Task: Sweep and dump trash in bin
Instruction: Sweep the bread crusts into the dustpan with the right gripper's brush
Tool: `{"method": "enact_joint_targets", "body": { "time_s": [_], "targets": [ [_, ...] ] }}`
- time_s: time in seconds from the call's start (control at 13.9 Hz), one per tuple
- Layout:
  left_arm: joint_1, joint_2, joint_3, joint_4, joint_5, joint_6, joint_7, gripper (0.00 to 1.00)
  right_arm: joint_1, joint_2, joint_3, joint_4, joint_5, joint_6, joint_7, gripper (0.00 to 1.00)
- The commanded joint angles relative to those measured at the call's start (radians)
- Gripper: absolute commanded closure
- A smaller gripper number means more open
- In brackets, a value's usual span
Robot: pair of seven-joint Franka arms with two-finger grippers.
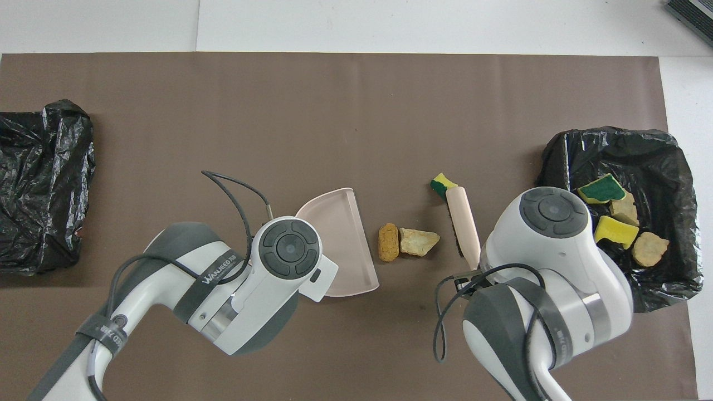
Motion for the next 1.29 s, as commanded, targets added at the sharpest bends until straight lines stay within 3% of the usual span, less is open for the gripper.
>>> {"method": "enact_joint_targets", "body": {
  "time_s": [0.0, 0.29, 1.01, 1.22],
  "targets": [
    [-0.009, -0.037, 0.012, -0.049, 0.023, 0.026, 0.012, 1.0, -0.032, -0.052, 0.011, -0.1, -0.095, 0.012, -0.005, 1.0],
    [-0.005, -0.037, 0.012, -0.051, 0.023, 0.025, 0.012, 1.0, -0.017, -0.01, 0.016, -0.168, -0.076, 0.129, 0.014, 1.0],
    [0.005, -0.036, 0.012, -0.051, 0.022, 0.029, 0.012, 1.0, 0.224, 0.052, 0.017, -0.133, 0.39, 0.281, 0.043, 1.0],
    [0.005, -0.036, 0.012, -0.051, 0.022, 0.035, 0.011, 1.0, 0.243, 0.06, 0.017, -0.076, 0.406, 0.259, 0.112, 1.0]
  ]
}}
